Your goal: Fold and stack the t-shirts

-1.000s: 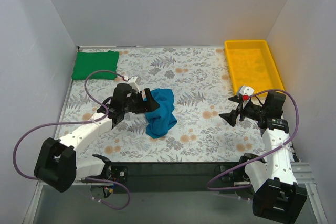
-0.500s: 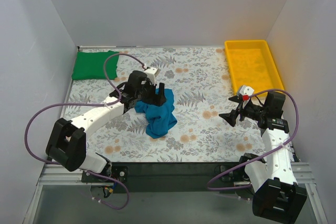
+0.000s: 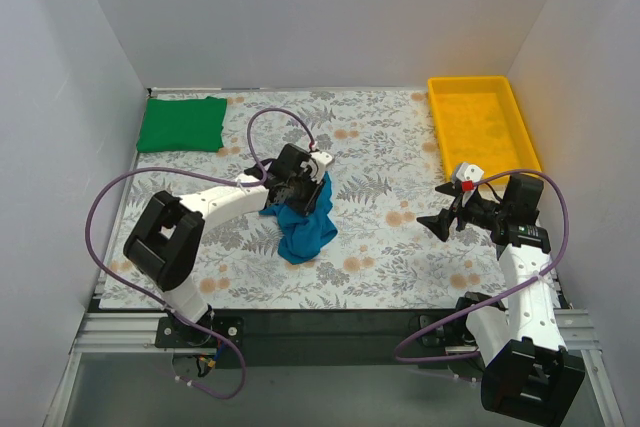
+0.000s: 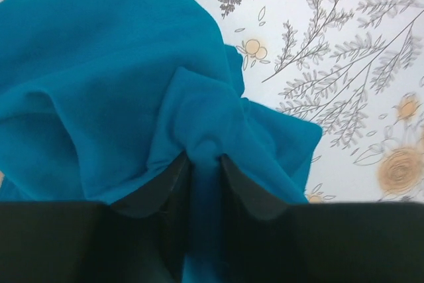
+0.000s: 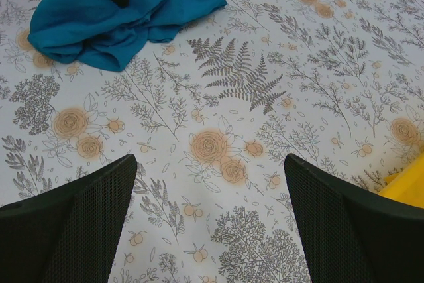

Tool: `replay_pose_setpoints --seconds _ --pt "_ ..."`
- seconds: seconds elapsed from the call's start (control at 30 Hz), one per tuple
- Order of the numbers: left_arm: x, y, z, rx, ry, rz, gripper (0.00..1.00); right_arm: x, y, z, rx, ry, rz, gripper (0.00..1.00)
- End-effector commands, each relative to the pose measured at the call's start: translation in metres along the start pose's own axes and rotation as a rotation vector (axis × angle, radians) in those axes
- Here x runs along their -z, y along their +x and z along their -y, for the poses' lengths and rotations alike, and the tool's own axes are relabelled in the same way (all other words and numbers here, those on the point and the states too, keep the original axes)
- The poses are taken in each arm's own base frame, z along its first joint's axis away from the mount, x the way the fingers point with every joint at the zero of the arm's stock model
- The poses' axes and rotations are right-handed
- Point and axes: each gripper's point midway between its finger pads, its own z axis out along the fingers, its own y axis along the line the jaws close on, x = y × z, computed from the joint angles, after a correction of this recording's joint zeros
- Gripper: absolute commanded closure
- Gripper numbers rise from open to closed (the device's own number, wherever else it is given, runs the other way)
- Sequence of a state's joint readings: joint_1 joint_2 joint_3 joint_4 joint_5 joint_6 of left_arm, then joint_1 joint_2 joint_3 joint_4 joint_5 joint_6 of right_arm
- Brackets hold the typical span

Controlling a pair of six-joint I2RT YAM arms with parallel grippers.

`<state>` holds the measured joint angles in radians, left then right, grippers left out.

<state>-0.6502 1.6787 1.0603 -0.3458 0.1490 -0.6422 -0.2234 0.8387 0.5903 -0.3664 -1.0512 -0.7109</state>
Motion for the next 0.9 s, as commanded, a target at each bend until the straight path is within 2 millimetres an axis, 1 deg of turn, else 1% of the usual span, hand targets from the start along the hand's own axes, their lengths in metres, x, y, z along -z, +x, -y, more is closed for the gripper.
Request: replay_pose_setpoints --seconds 0.0,0.03,0.07,0.1,0.17,0.2,0.23,0.27,0.3,0.33,0.37,0.4,0.47,0.5,0.57,0.6,0.67,0.7,0.73,0.77,0.8,0.83,0.87 --pt "0.012 -0.025 -0.001 -0.051 -0.050 0.052 0.81 0.000 0.000 -0.003 0.002 -0.015 0.015 0.02" --pt "0.014 -0.027 0.001 -0.052 -0.051 0.059 0.90 0.000 0.000 -0.003 0.003 -0.015 0.015 0.02" --pt "0.017 -0.030 0.003 -0.047 -0.052 0.071 0.94 0.000 0.000 -0.003 0.001 -0.014 0.015 0.02" --pt "0.023 -0.037 0.005 -0.045 -0.055 0.098 1.00 0.000 0.000 -0.003 0.004 -0.015 0.016 0.02" --pt "0.033 -0.047 0.006 -0.020 -0.068 0.135 1.00 0.000 0.000 -0.003 0.002 -0.015 0.015 0.02" --pt "0.043 -0.055 0.009 -0.015 -0.063 0.171 1.00 0.000 0.000 -0.003 0.004 -0.015 0.016 0.02" --pt "0.048 -0.056 0.012 -0.008 -0.050 0.187 1.00 0.000 0.000 -0.003 0.004 -0.015 0.015 0.02" --pt "0.054 -0.061 0.014 0.010 -0.044 0.216 1.00 0.000 0.000 -0.003 0.003 -0.016 0.015 0.02" --pt "0.069 -0.070 0.018 0.013 -0.029 0.264 1.00 0.000 0.000 -0.004 0.001 -0.017 0.015 0.02" --pt "0.074 -0.069 0.023 0.017 -0.008 0.276 1.00 0.000 0.000 -0.004 0.000 -0.019 0.015 0.02" --pt "0.082 -0.074 0.026 0.028 0.007 0.310 1.00 -0.001 0.001 -0.006 -0.002 -0.026 0.018 0.02" --pt "0.097 -0.079 0.031 0.042 0.026 0.354 1.00 -0.001 0.001 -0.007 0.001 -0.031 0.019 0.02" --pt "0.110 -0.080 0.038 0.056 0.058 0.389 1.00 -0.001 0.001 -0.011 -0.003 -0.050 0.027 0.02" --pt "0.126 -0.086 0.044 0.066 0.079 0.435 1.00 -0.002 0.001 -0.012 -0.001 -0.060 0.030 0.02" --pt "0.138 -0.087 0.050 0.071 0.107 0.467 1.00 -0.003 0.001 -0.017 -0.004 -0.087 0.037 0.02" --pt "0.151 -0.091 0.053 0.074 0.118 0.501 1.00 -0.005 0.002 -0.019 0.010 -0.101 0.035 0.02" --pt "0.164 -0.095 0.057 0.088 0.135 0.535 1.00 -0.013 0.006 -0.028 0.013 -0.147 0.012 0.02" --pt "0.175 -0.097 0.060 0.088 0.147 0.562 1.00 -0.017 0.008 -0.031 0.031 -0.169 -0.001 0.02" --pt "0.182 -0.100 0.061 0.097 0.154 0.579 1.00 -0.022 0.013 -0.035 0.024 -0.196 -0.028 0.02" --pt "0.195 -0.105 0.063 0.094 0.162 0.612 1.00 -0.031 0.011 -0.042 0.063 -0.231 -0.065 0.02" --pt "0.200 -0.107 0.064 0.098 0.165 0.626 1.00 -0.038 0.011 -0.050 0.099 -0.272 -0.083 0.02" --pt "0.207 -0.110 0.066 0.098 0.172 0.643 1.00 -0.048 0.012 -0.065 0.122 -0.339 -0.108 0.02" --pt "0.215 -0.113 0.067 0.105 0.177 0.663 1.00 -0.053 0.005 -0.062 0.162 -0.336 -0.125 0.02"
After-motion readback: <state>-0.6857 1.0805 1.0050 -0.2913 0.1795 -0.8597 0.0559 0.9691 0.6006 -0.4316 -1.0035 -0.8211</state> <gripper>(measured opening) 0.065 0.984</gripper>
